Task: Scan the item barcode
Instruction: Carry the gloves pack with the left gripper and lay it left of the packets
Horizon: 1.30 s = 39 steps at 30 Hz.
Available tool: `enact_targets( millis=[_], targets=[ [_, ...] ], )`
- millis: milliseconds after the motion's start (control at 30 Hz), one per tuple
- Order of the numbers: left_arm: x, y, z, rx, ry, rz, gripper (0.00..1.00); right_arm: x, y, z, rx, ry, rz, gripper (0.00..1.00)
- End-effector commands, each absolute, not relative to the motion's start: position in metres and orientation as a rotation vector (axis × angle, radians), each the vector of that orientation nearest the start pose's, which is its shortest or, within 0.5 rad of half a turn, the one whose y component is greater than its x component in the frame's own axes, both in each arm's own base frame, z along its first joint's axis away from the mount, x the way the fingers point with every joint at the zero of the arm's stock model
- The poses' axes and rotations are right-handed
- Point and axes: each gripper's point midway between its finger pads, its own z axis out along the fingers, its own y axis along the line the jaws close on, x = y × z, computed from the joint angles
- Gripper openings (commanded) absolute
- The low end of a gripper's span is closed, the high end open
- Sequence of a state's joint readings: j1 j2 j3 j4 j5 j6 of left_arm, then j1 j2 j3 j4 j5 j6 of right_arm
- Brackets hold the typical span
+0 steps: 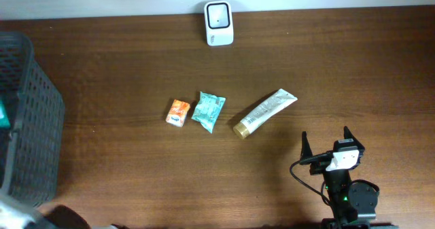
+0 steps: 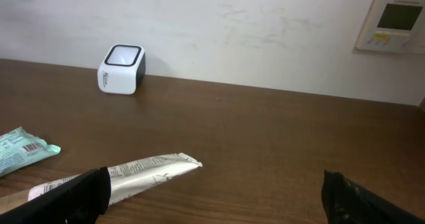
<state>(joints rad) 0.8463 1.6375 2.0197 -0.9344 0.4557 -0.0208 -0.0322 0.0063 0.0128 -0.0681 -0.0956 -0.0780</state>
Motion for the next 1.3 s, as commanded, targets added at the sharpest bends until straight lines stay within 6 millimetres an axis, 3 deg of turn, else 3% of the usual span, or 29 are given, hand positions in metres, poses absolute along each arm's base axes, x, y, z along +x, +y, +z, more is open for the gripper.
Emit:
enact_targets(
  millis=[0, 133, 167, 267, 367, 400, 567, 667, 900, 1000, 1167, 1200, 1267],
  targets=[
    [0.353, 0.209, 0.452, -0.432, 1.887, -0.123, 0.00, 0.246, 0.007, 0.158, -0.098, 1.638, -0.007, 0.98],
    [0.372, 0.134, 0.454, -0.261, 1.940, -0.238, 0.00, 0.246, 0.007, 0.158, -0.098, 1.638, -0.007, 0.98],
    [0.377, 0.115, 0.445, -0.237, 1.983, -0.271, 0.00, 0.246, 0.007, 0.158, -0.098, 1.638, -0.007, 0.98],
    [0.383, 0.083, 0.417, -0.225, 2.107, -0.300, 0.00, 0.246, 0.007, 0.158, -0.098, 1.637, -0.007, 0.98],
    [0.388, 0.045, 0.370, -0.196, 2.301, -0.326, 0.00, 0.246, 0.007, 0.158, -0.098, 1.638, -0.007, 0.98],
    [0.389, 0.039, 0.360, -0.188, 2.337, -0.333, 0.00, 0.246, 0.007, 0.158, -0.098, 1.638, -0.007, 0.98],
    [0.396, 0.002, 0.271, -0.158, 2.602, -0.346, 0.00, 0.246, 0.007, 0.158, -0.098, 1.638, -0.007, 0.98],
    [0.398, -0.007, 0.211, -0.285, 2.722, -0.380, 0.00, 0.246, 0.007, 0.158, -0.098, 1.637, -0.007, 0.98],
    [0.401, 0.001, 0.111, -0.566, 2.751, -0.352, 0.00, 0.246, 0.007, 0.158, -0.098, 1.637, -0.007, 0.98],
    [0.396, 0.005, 0.077, -0.663, 2.725, -0.332, 0.00, 0.246, 0.007, 0.158, -0.098, 1.637, -0.007, 0.98],
    [0.394, -0.012, 0.040, -0.599, 2.683, -0.350, 0.02, 0.246, 0.007, 0.158, -0.098, 1.637, -0.007, 0.98],
    [0.394, -0.015, 0.035, -0.585, 2.675, -0.352, 0.07, 0.246, 0.006, 0.158, -0.097, 1.638, -0.007, 0.98],
    [0.393, -0.021, 0.030, -0.559, 2.670, -0.356, 0.37, 0.246, 0.007, 0.158, -0.098, 1.638, -0.007, 0.98]
  ],
)
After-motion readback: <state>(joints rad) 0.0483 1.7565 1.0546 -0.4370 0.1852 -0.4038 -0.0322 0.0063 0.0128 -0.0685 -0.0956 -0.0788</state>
